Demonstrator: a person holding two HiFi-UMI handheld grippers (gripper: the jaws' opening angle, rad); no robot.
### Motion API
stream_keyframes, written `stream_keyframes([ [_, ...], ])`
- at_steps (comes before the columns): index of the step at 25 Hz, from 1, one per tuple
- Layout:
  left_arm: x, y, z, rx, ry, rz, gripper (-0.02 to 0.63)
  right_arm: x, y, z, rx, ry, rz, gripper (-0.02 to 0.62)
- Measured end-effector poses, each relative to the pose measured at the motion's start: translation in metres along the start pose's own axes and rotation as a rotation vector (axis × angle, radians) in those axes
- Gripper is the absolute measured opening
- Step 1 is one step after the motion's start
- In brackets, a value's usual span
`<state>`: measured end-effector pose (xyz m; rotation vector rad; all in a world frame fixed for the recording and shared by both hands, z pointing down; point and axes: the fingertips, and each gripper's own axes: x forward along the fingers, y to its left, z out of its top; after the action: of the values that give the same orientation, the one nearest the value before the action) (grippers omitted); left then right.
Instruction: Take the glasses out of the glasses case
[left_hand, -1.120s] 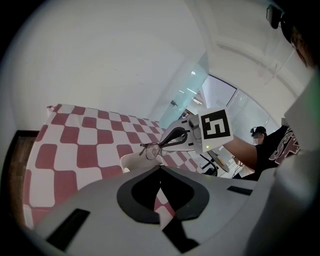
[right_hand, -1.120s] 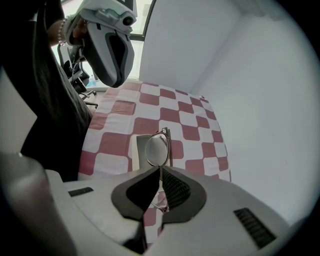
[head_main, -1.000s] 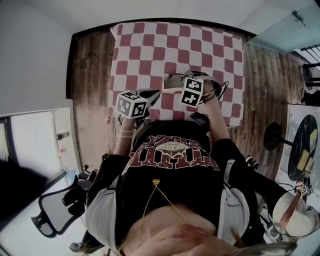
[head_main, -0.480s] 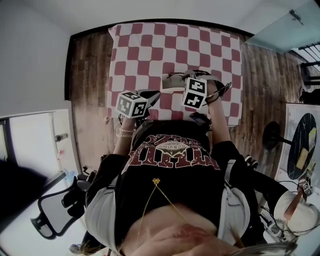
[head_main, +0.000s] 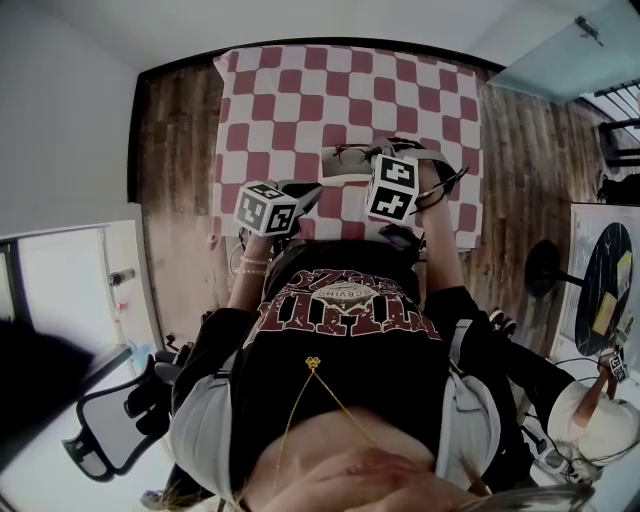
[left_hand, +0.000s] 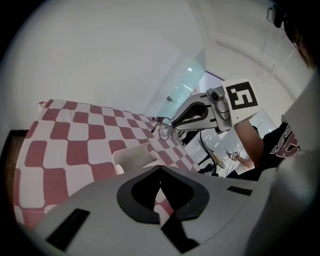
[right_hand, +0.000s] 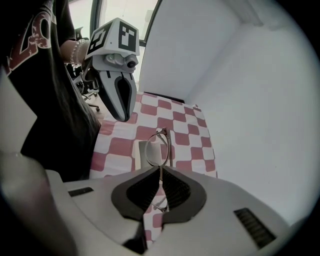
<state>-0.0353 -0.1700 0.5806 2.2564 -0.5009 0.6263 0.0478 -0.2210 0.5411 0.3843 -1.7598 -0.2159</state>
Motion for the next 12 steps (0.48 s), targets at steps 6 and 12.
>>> stream_keyframes([
  [6, -0.002, 0.005, -0.006, -0.004, 0.012, 0.017, -0.002, -0.011, -0.005, 0.001, -0.003, 0.001, -0.029, 0.032],
  [12, -0.002, 0.007, -0.01, -0.013, 0.015, 0.018, -0.002, -0.026, -0.004, 0.005, -0.008, -0.038, -0.004, 0.032],
])
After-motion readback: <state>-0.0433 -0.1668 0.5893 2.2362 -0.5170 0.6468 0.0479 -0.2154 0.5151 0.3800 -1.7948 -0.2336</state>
